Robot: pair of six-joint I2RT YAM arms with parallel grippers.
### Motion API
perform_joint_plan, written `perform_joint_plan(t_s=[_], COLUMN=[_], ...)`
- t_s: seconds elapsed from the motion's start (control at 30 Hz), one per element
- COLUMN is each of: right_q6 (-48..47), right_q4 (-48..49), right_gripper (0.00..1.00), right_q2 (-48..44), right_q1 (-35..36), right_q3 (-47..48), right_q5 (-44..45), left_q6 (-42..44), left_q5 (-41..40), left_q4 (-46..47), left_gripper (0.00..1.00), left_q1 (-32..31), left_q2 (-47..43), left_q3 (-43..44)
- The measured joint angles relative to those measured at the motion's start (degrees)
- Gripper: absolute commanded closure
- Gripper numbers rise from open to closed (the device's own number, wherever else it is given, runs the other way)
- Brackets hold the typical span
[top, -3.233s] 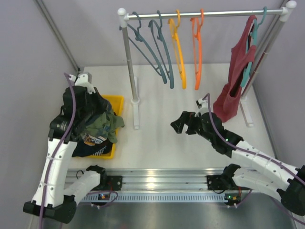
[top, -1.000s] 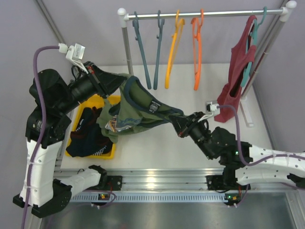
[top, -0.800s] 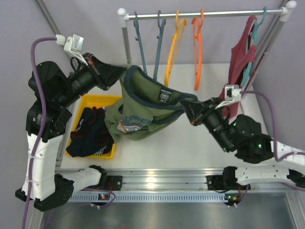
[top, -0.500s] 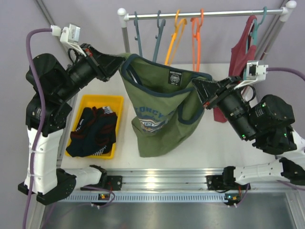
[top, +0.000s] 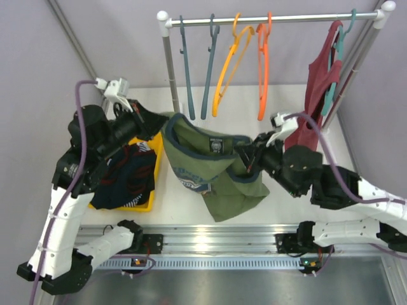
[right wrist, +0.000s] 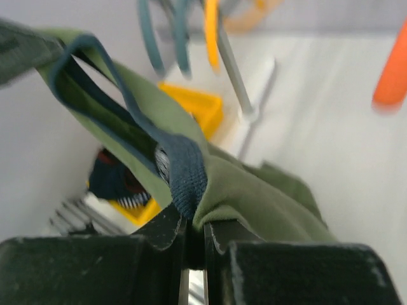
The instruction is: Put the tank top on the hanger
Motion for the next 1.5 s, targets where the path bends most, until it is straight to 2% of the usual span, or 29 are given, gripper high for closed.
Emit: perform_joint_plan(t_s=[0.27, 0.37, 0.43, 0.57, 0.63, 0.77, 0.8, 0.9, 0.93, 1.03, 1.2, 1.4, 1.5], right_q6=[23.98, 28.24, 28.11, 24.59, 22.67, 20.31, 20.15, 19.78, 19.76, 19.74, 19.43, 19.12, 19.12], right_q4=[-4.35, -7.21, -7.41, -3.76, -1.66, -0.63, -0.44, 0.59, 0.83, 0.79, -1.53, -6.19, -9.9], right_gripper=[1.0, 1.0, 1.0, 1.0, 1.0, 0.92, 0.9, 0.75, 0.71, 0.56, 0.36, 0.27, 0.29], right_q2=[-14.62, -17.09, -17.29, -12.33, -7.63, 0.39, 0.61, -0.42, -1.01, -2.8, -4.55, -7.41, -9.92], right_q1=[-1.77, -7.93, -15.08, -27.78, -30.18, -30.69, -30.69, -30.67, -30.6, -30.53, -29.7, -29.31, -29.29], right_q3=[-39.3, -46.53, -48.43, -49.09, -48.92, -48.26, -48.26, -48.24, -48.24, -48.19, -46.25, -43.43, -41.64], right_q5=[-7.96, -12.83, -17.62, -27.89, -31.19, -35.39, -35.91, -37.24, -37.53, -38.01, -37.13, -35.01, -33.66], left_q6=[-2.82, -5.86, -7.72, -10.08, -11.02, -11.87, -11.87, -11.69, -11.58, -11.34, -10.99, -10.29, -9.57], left_q5=[-0.74, -1.31, -2.58, -5.29, -6.19, -7.5, -7.54, -7.67, -7.65, -7.67, -9.6, -12.52, -14.08], left_q4=[2.93, 6.88, 8.7, 14.38, 17.4, 21.4, 21.86, 22.73, 23.08, 23.61, 22.86, 18.6, 15.8], left_gripper=[1.0, 1.0, 1.0, 1.0, 1.0, 0.99, 0.91, 0.8, 0.7, 0.58, 0.51, 0.44, 0.41], left_q1=[-0.48, -3.61, -6.88, -11.5, -11.87, -11.89, -11.89, -11.96, -11.96, -11.96, -12.0, -11.98, -12.0], left_q2=[-10.64, -10.43, -9.9, -6.43, -4.0, -0.59, -0.24, 0.35, 0.55, 0.98, 0.96, 0.68, -0.33], left_q3=[-36.3, -48.63, -53.48, -56.3, -56.33, -56.35, -56.35, -56.39, -56.48, -56.78, -56.85, -56.02, -54.4])
